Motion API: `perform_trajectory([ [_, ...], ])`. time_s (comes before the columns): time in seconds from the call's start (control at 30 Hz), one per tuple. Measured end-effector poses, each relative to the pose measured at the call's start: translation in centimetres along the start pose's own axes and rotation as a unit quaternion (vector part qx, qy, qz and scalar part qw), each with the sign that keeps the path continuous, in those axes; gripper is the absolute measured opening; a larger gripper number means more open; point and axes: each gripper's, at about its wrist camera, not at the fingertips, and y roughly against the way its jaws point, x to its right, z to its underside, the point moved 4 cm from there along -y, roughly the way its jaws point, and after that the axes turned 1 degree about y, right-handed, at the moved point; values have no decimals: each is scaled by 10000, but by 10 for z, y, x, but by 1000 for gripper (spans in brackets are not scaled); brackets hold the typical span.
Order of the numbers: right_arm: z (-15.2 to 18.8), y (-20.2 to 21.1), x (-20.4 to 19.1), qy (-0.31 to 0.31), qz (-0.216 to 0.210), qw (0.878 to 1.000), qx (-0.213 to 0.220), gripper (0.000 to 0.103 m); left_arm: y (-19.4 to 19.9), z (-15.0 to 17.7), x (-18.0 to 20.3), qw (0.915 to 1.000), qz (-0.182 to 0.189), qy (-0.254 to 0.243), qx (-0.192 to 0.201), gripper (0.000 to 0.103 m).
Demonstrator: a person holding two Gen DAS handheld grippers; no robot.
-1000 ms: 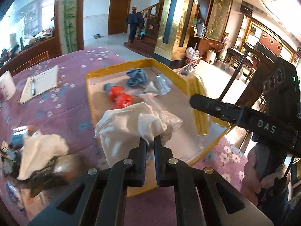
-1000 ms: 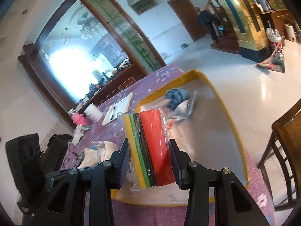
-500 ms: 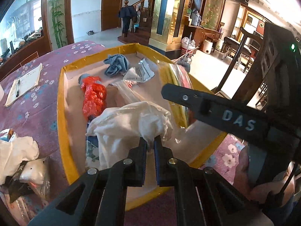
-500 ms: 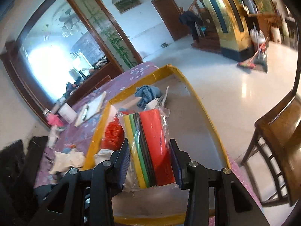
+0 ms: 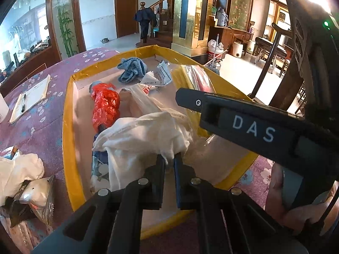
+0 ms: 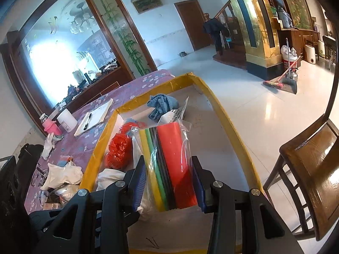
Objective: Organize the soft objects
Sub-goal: 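Lower both items into the tray and open both grippers, then move both open grippers back over the pile on the table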
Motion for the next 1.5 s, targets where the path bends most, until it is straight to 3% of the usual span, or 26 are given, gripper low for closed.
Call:
perform_trajectory([
  [0.33,-2,-1,-2,14,-29,10000,25,45,1,0,0,10000,-2,3,11,14],
  [0.4,-2,0,-2,18,-36,10000,48,45,1,0,-1,10000,-3,18,17,18],
  [0.53,-3,5,-1,-6,-79,9999,152,46,6,-2,-2,10000,-26,54,73,37],
  [0.6,-5,9,0,-23,-102,9996,247,47,9,-3,-1,9999,-50,43,111,40],
  [0.73,-8,16,-3,-17,-212,9989,424,56,18,-6,1,9997,-100,18,209,53],
  [0.93,-13,37,-1,-83,-202,9953,947,56,39,-8,0,9993,-129,105,333,54],
  [1.23,-14,43,-7,66,-205,9939,1084,57,87,2,-9,9978,-128,146,633,58],
  [1.4,-11,40,-18,295,-291,9944,973,57,113,19,-32,9967,-201,302,720,59],
  [1.5,1,39,-37,318,-444,9962,682,57,130,34,-54,9955,-337,465,750,59],
])
